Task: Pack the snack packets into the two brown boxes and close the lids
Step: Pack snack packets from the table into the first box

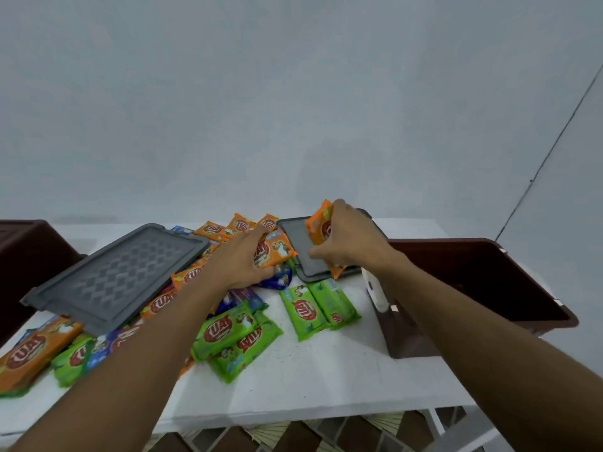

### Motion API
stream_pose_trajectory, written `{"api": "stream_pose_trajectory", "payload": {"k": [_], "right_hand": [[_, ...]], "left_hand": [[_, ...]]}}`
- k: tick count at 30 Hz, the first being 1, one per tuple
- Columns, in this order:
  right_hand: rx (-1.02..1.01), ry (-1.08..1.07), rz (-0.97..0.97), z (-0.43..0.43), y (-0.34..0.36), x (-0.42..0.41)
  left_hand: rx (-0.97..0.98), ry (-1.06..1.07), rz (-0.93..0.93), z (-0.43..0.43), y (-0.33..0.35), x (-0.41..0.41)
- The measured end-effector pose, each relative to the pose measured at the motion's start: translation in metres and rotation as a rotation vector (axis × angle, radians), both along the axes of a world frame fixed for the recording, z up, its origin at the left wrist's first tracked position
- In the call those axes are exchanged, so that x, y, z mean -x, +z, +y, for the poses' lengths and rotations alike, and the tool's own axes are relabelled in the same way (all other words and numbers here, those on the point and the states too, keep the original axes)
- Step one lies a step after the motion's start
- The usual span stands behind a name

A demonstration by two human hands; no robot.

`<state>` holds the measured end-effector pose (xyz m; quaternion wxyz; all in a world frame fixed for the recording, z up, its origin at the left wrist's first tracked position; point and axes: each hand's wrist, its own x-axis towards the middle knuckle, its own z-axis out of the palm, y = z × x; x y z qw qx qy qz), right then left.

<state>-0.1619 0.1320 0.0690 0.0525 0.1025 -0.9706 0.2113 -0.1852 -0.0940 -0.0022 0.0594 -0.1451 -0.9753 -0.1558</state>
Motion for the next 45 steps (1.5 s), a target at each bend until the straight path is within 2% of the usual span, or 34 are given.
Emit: {"api": "stream_pose_trajectory", "payload": {"k": [3,5,8,14,17,22,26,29,32,38,45], "right_hand": [[0.057,-0.035,0.100,0.041,0.015,0.011],[-0.070,-0.033,0.138,0.082,0.022,0.014],[-0.261,0.029,-0.009,0.141,0.024,0.013],[-0.500,0.108,-0.250,0.243,-0.015,0.010],[-0.571,0.137,-0.338,0.268,-0.043,0.018],[-0.686,0.229,-0.380,0.279,-0.075,0.027],[-0.827,0.351,-0.329,0.272,-0.089,0.029],[-0.815,0.355,-0.209,0.275,-0.096,0.029],[-0.700,0.259,-0.173,0.280,-0.098,0.029],[-0.631,0.151,-0.235,0.280,-0.106,0.034],[-0.617,0.152,-0.332,0.283,-0.101,0.036]], "left_hand": [[-0.005,-0.049,0.051,0.028,0.020,0.007],[0.001,-0.087,0.079,0.058,0.032,0.008],[0.020,-0.118,0.078,0.101,0.048,0.007],[0.087,-0.235,0.106,0.204,0.066,0.005],[0.199,-0.288,0.051,0.251,0.060,0.006],[0.447,-0.281,-0.160,0.295,0.026,0.007],[0.621,-0.251,-0.258,0.304,0.002,0.008],[0.725,-0.270,-0.218,0.309,-0.007,0.009],[0.785,-0.285,-0.162,0.310,-0.012,0.011],[0.709,-0.398,-0.165,0.314,-0.024,0.008],[0.717,-0.231,-0.210,0.317,-0.021,0.009]]}}
